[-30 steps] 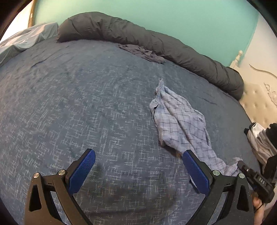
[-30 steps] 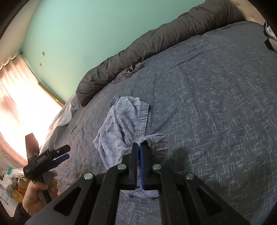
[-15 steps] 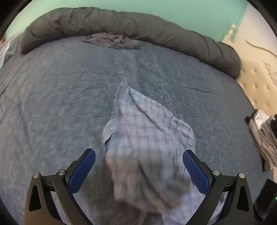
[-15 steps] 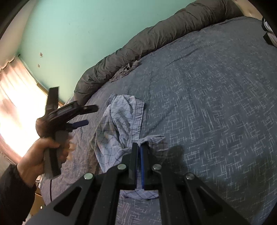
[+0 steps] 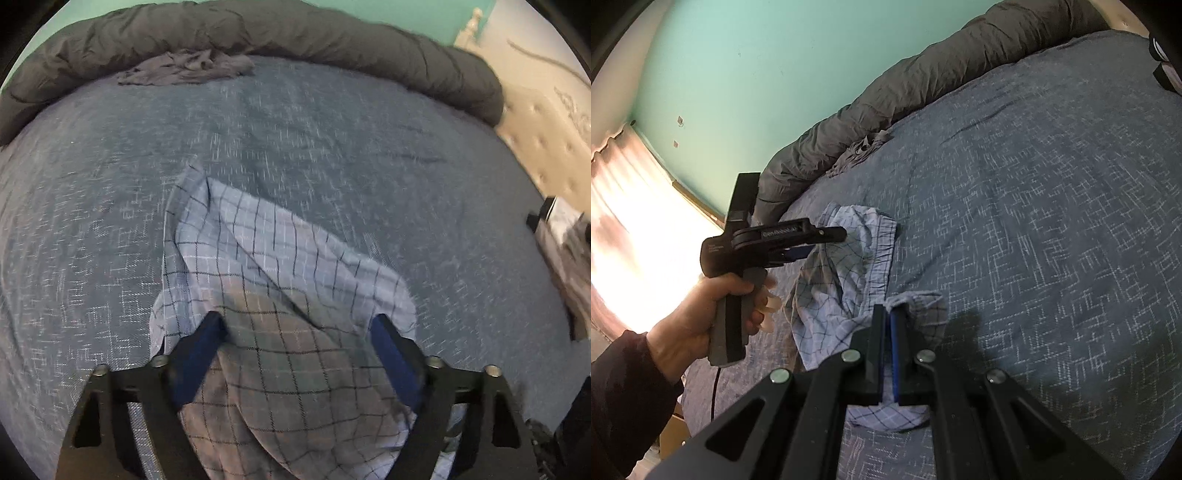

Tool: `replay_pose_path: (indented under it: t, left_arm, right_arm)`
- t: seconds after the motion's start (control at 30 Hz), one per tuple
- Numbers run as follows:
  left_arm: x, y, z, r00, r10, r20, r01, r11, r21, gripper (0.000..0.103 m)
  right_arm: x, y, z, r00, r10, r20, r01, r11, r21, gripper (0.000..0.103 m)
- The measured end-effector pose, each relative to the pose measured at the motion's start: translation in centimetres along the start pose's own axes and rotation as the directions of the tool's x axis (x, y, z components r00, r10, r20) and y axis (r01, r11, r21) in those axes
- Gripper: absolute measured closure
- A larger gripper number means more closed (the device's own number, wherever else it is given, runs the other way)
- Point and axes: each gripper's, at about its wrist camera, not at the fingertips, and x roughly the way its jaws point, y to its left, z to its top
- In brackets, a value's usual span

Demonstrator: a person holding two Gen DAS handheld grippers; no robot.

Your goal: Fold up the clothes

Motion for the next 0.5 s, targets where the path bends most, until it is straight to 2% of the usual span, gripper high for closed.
replay_pose_path:
  t: [0.23, 0.37, 0.43, 0.5]
  left_arm:
    - [1.5, 0.5, -0.7, 0.999, -0.019, -0.043, 0.018, 0.999, -0.036, 0.025]
    - [1.7, 0.9, -0.9, 0.999, -0.028, -0.040, 0.026, 0.999, -0.046, 0.025]
    - [1.5, 0.7, -1.0, 0.999, -0.021, -0.039, 0.020, 0.999, -0.028, 0.031]
    - [1.2, 0.8, -1.1, 0.999, -0.015, -0.037, 0.015, 1.000, -0.016, 0.046]
  right_arm:
    - [-0.1, 0.1, 0.0, 1.000, 0.003, 0.006, -0.003, 1.000, 0.004, 0.101]
    - [0.0, 0.0, 0.1, 1.000, 0.003, 0.005, -0.003, 1.000, 0.007, 0.101]
    - [0.0, -0.1, 0.1, 1.000, 0.004, 0.005, -0.004, 1.000, 0.008, 0.101]
    - [0.1, 0.0, 0.1, 1.000, 0.005, 0.004, -0.005, 1.000, 0.006, 0.101]
